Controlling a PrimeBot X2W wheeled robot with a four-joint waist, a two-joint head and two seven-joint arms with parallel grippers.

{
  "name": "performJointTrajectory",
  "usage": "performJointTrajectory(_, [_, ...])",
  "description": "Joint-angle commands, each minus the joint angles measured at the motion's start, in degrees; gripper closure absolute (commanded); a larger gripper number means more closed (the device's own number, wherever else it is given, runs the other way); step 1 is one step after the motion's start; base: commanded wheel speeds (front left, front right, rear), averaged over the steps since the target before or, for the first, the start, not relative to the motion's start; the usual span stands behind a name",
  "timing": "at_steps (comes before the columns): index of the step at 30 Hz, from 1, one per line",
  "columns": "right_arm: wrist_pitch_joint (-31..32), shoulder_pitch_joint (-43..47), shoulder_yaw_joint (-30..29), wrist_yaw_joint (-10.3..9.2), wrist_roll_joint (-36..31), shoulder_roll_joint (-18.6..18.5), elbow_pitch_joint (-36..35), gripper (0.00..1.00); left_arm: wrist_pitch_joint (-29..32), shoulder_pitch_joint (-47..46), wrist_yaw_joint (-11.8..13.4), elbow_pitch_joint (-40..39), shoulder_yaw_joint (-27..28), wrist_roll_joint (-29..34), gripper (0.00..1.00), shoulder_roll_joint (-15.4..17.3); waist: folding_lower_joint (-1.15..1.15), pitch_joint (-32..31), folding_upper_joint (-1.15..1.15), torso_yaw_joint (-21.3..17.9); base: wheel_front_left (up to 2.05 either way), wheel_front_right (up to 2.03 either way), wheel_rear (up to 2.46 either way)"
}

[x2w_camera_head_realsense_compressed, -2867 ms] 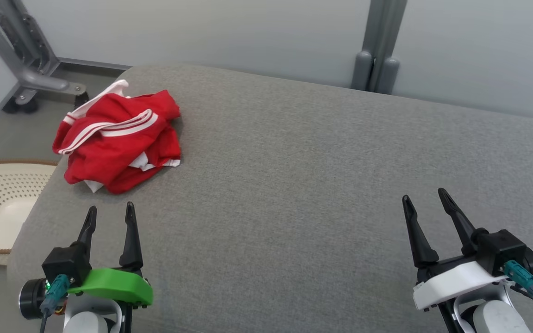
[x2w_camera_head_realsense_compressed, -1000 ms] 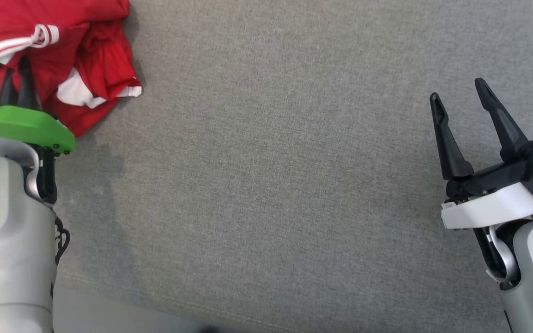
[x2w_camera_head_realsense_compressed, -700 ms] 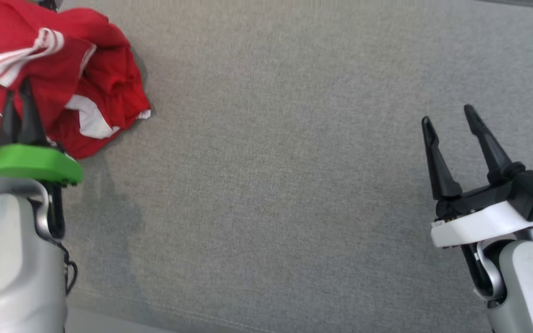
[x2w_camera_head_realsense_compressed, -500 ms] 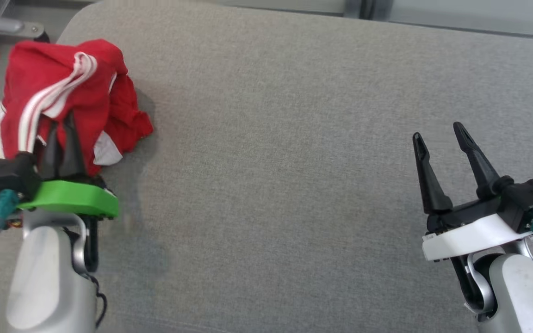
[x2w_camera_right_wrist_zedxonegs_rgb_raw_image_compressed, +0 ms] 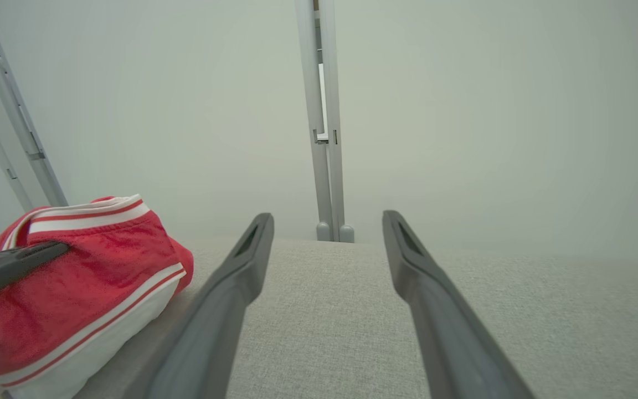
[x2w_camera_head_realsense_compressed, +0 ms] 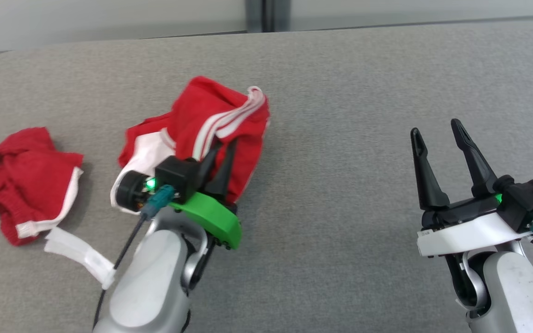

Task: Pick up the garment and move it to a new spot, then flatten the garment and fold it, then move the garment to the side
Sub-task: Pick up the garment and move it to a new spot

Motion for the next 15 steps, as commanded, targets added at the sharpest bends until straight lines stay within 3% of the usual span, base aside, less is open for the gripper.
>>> performJointTrajectory(1, [-0.72,-0.67,-0.21,-0.08,0.68,0.6,0.53,0.0,0.4,-1.69,-0.37,0.86,-2.72,-0.88,1.0,0.02,0.0,5.12,0.0,-10.55,0.0,0.0,0.0])
performJointTrajectory(8, [-2.71,-1.98,-0.19,-0.08,1.76,2.31,2.82,0.0,1.09,-5.35,0.35,3.98,-16.05,-4.8,1.0,0.11,0.0,9.34,0.0,-17.44,0.0,0.0,0.0])
performJointTrajectory(9, [-2.98,-2.09,-0.17,-0.08,1.83,2.53,3.18,0.0,0.85,-5.78,0.52,4.4,-17.29,-5.49,0.9,0.11,0.0,9.76,0.0,-18.0,0.0,0.0,0.0])
performJointTrajectory(10, [-3.09,-2.15,-0.26,-0.08,1.89,2.7,3.38,0.0,0.68,-6.19,0.67,4.89,-18.06,-5.77,0.6,0.11,0.0,9.93,0.0,-18.23,0.0,0.0,0.0])
performJointTrajectory(11, [-3.28,-2.17,-0.33,-0.08,1.92,2.78,3.6,0.0,0.21,-6.63,1.19,5.45,-19.0,-5.8,0.11,0.1,0.0,10.01,0.0,-18.34,0.0,0.0,0.0])
performJointTrajectory(12, [-3.44,-2.19,-0.38,-0.08,1.9,2.82,3.77,0.0,-0.38,-6.9,1.6,5.68,-19.54,-5.74,0.0,0.09,0.0,10.07,0.0,-18.38,0.0,0.0,0.0])
performJointTrajectory(15, [-3.61,-2.15,-0.49,-0.08,1.6,3.11,4.42,0.0,-2.7,-7.48,2.63,6.04,-21.09,-6.27,0.0,0.07,0.0,9.46,0.0,-17.66,0.0,0.0,0.0])
